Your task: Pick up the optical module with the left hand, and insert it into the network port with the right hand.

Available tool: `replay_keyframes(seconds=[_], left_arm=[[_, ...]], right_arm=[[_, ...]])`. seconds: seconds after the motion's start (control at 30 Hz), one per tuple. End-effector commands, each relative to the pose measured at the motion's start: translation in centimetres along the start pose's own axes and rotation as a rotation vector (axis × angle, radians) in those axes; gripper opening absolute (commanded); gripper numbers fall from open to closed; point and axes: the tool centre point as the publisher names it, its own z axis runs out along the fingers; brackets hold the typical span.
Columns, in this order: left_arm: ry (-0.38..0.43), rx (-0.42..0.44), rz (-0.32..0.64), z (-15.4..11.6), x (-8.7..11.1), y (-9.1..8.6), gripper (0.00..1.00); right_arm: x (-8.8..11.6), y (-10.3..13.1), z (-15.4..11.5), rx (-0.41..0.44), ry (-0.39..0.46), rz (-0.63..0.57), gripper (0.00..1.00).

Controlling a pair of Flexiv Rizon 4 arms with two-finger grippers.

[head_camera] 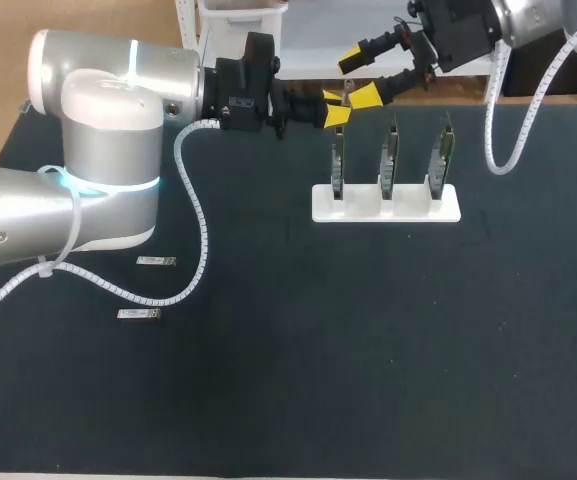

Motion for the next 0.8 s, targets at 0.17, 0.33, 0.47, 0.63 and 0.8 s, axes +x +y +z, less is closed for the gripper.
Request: replay_keyframes(seconds=[0.17, 0.33, 0.47, 0.63, 0.8], left_arm=[[-0.002, -0.003, 0.001, 0.01, 0.04, -0.06, 0.00], [-0.002, -0.003, 0.001, 0.01, 0.04, -0.06, 0.00], [-0.002, -0.003, 0.001, 0.01, 0.04, -0.06, 0.00], [-0.002, -0.003, 0.001, 0.01, 0.04, -0.06, 0.00], [-0.002, -0.003, 0.001, 0.01, 0.04, -0.06, 0.00]], right_arm=[[0.05, 0.47, 0.30, 0.005, 0.006, -0.001, 1.00], [0.05, 0.40, 0.16, 0.010, 0.002, 0.000, 1.00], [0.07, 0.41, 0.09, 0.012, 0.000, 0.000, 0.47], [0.18, 0.49, 0.04, 0.009, -0.001, -0.001, 0.00], [0.28, 0.54, -0.04, 0.009, -0.001, 0.001, 0.00]])
